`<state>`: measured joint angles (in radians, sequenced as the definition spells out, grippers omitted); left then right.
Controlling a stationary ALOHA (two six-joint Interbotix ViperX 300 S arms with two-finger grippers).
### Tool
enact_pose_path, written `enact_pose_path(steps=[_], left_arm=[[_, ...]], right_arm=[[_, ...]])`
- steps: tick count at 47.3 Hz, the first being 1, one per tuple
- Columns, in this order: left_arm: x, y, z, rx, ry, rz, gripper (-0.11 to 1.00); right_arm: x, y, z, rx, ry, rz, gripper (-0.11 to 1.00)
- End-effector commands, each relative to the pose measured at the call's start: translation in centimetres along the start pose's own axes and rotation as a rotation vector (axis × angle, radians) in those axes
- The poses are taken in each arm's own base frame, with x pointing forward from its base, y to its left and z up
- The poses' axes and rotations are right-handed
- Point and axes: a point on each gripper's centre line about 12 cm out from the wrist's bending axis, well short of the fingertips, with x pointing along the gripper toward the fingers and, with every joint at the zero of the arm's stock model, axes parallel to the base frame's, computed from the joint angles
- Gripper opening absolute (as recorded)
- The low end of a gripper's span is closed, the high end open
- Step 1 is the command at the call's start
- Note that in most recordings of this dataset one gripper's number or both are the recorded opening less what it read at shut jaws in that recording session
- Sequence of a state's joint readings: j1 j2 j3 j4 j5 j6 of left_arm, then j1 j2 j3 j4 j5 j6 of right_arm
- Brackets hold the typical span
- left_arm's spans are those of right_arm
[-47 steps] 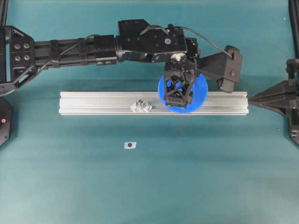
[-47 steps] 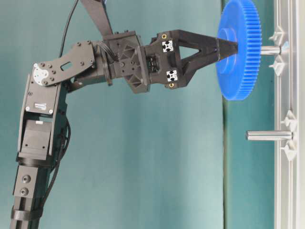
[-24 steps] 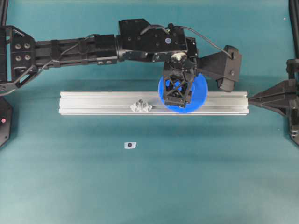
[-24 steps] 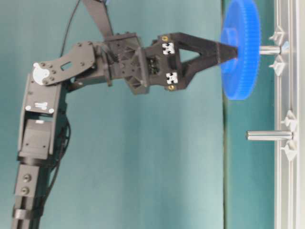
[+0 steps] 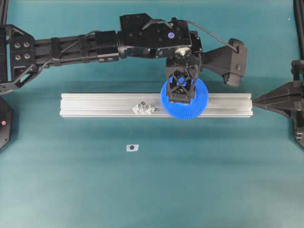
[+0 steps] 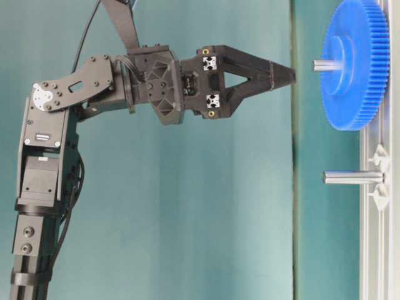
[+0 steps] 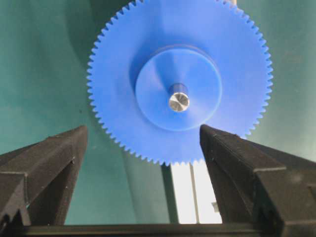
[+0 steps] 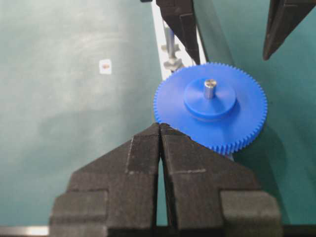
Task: Find the location of the shaft and insert the large gear.
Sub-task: 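Lower the gear onto the shaft and open the left gripper, then raise the open left gripper away from the seated gear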
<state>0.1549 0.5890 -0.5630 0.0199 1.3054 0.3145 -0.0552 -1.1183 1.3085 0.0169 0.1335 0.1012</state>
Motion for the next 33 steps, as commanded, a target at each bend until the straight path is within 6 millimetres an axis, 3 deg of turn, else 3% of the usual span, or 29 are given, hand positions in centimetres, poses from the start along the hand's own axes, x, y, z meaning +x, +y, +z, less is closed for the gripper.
enact_pose_path(steps=[1, 33], left_arm=[[-2.8, -0.1, 0.7, 0.0, -0.061, 0.02, 0.87], [-4.6, -1.4, 1.5, 0.003, -0.105, 0.022, 0.87]], right_arm=[[0.0, 0.1, 0.7, 0.011, -0.015, 0.001, 0.01], [0.0, 0.1, 0.7, 0.009, -0.017, 0.002, 0.01]])
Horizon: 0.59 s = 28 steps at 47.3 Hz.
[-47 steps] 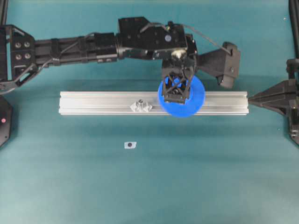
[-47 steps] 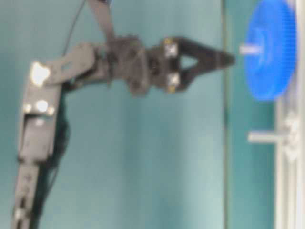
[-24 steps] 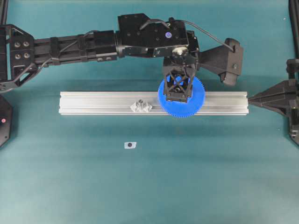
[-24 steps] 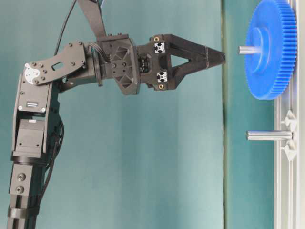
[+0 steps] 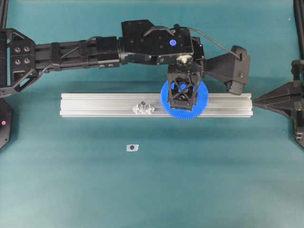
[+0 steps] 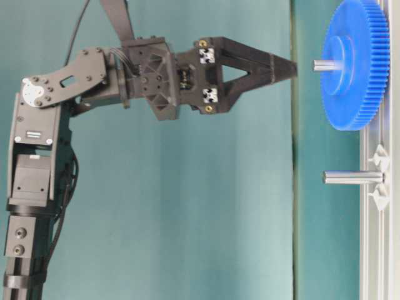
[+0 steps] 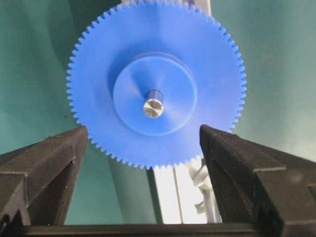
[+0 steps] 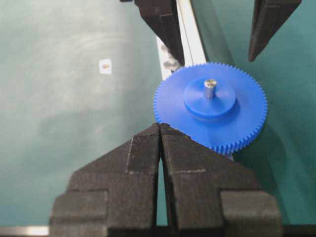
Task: Find the location of the shaft and insert the large gear.
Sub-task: 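Raise the open left gripper away from the seated gear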
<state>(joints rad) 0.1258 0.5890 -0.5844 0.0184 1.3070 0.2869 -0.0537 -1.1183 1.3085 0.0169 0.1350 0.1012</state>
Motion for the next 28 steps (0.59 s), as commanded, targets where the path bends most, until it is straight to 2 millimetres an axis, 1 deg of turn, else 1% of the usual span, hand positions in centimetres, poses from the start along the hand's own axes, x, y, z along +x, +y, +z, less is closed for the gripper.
enact_pose_path(steps=[1, 8, 20, 28], left_arm=[[-4.0, 0.0, 0.8, 0.002, -0.085, 0.025, 0.87], [-4.7, 0.0, 1.2, 0.001, -0.106, 0.032, 0.87], [-4.5, -0.1, 1.0, -0.019, -0.079, 0.021, 0.87], [-5.0, -0.2, 0.8, -0.038, -0.061, 0.016, 0.89]], right_arm=[[0.0, 0.1, 0.8, 0.011, -0.018, 0.001, 0.01], [0.0, 0.1, 0.7, 0.013, -0.017, 0.001, 0.01], [0.0, 0.1, 0.7, 0.011, -0.018, 0.001, 0.01], [0.0, 0.1, 0.7, 0.01, -0.017, 0.001, 0.01]])
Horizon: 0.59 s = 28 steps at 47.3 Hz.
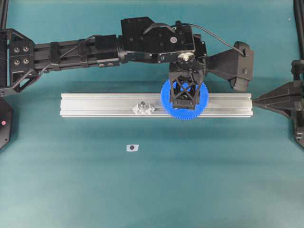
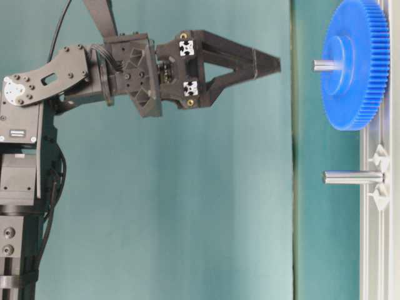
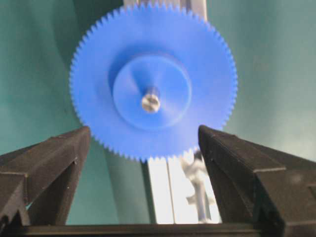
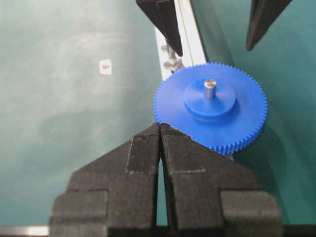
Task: Find the location of the shaft and insert the large gear.
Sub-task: 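Raise the open left gripper away from the seated gear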
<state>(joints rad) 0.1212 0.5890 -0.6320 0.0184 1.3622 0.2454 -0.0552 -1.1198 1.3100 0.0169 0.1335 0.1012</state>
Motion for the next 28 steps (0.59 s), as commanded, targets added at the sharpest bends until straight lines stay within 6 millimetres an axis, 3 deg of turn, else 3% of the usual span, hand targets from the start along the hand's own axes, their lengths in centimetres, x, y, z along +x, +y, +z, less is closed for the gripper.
enact_pose_path(steps=[1, 28], left_arm=[[-3.7, 0.0, 0.5, -0.001, -0.07, 0.018, 0.9], [-4.9, 0.2, 1.2, -0.011, -0.059, 0.015, 0.9]], right_arm=[[0.0, 0.1, 0.7, 0.013, -0.015, 0.001, 0.01], [-0.1, 0.1, 0.7, 0.043, -0.021, 0.003, 0.01]])
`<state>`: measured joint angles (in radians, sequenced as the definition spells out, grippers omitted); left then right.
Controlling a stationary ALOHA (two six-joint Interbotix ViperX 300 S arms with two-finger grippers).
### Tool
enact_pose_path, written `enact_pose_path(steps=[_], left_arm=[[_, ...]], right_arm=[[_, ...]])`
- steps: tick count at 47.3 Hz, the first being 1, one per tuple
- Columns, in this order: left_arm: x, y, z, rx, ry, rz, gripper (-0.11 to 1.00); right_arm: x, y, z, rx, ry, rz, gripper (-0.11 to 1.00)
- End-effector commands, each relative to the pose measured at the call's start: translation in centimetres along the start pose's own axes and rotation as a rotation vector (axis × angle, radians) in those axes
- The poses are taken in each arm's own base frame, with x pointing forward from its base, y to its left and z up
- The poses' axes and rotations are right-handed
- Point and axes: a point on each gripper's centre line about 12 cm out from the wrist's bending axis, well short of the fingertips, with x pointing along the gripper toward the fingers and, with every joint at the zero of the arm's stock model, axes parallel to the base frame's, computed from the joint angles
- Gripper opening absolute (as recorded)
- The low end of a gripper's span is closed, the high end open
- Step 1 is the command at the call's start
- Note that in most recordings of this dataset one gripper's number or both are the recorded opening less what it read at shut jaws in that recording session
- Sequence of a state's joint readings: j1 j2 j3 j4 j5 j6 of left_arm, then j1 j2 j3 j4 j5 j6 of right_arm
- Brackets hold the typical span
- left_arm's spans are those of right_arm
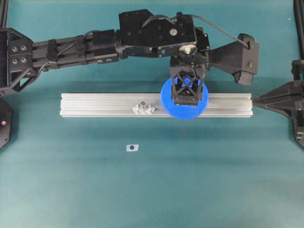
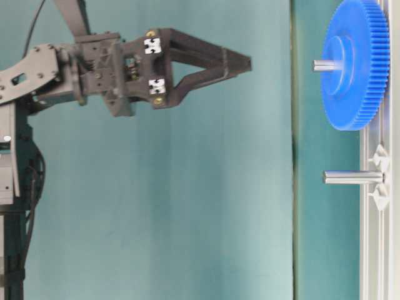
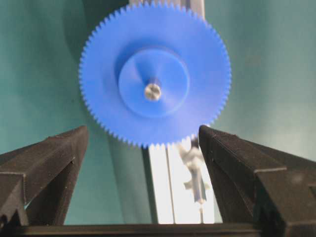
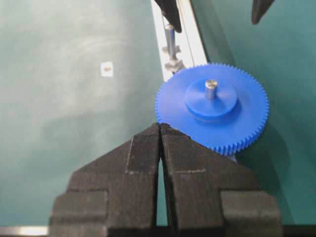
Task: Find the location of the shaft and insert the large gear.
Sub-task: 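Raise the open left gripper away from the seated gear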
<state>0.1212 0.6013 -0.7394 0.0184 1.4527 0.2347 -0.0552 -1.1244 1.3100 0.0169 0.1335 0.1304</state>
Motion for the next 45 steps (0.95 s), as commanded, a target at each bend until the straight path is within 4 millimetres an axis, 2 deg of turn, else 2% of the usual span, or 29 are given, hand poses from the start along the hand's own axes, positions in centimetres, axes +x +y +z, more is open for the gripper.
enact_pose_path(steps=[1, 11, 45], left_arm=[[-2.4, -0.04, 0.64, 0.002, -0.058, 0.014, 0.9], [-2.79, 0.11, 1.14, 0.0, -0.079, 0.021, 0.9], [-1.94, -0.21, 1.05, -0.022, -0.053, 0.011, 0.9]], right_arm=[[-0.02, 0.07, 0.65, 0.014, -0.017, 0.001, 0.01], [-0.06, 0.09, 0.79, 0.014, -0.021, 0.002, 0.01], [-0.08, 0.12, 0.79, 0.014, -0.021, 0.003, 0.01]])
